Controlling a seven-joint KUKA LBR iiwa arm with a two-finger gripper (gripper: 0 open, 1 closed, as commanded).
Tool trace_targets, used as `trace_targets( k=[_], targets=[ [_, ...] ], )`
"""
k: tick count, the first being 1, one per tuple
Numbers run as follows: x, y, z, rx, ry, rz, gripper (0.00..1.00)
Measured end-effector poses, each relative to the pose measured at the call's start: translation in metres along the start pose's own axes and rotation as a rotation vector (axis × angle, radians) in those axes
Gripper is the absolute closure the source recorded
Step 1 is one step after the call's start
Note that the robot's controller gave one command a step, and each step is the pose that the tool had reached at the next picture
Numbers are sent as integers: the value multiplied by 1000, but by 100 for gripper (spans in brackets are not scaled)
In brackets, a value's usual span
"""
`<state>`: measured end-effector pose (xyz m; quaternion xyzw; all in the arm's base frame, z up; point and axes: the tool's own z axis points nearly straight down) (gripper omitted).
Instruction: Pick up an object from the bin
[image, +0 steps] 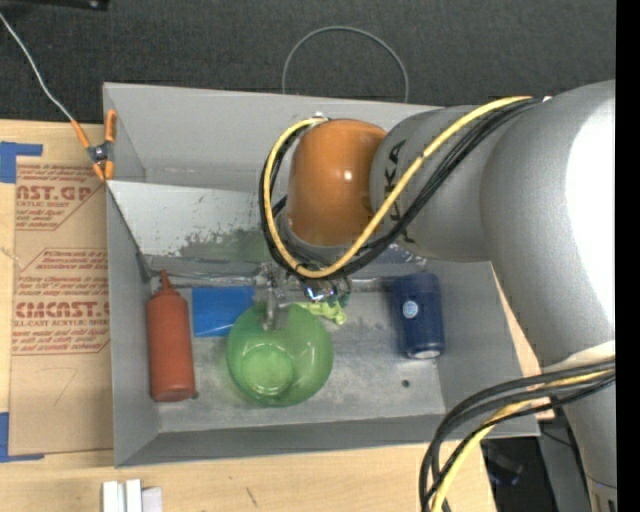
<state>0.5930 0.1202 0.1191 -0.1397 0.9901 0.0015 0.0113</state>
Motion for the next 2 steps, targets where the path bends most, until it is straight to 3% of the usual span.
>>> trace_targets(
  k=[1,2],
  targets=[
    [-4,13,-31,-1,-4,6,100],
    [-9,28,-33,0,-3,-185,100]
  ],
)
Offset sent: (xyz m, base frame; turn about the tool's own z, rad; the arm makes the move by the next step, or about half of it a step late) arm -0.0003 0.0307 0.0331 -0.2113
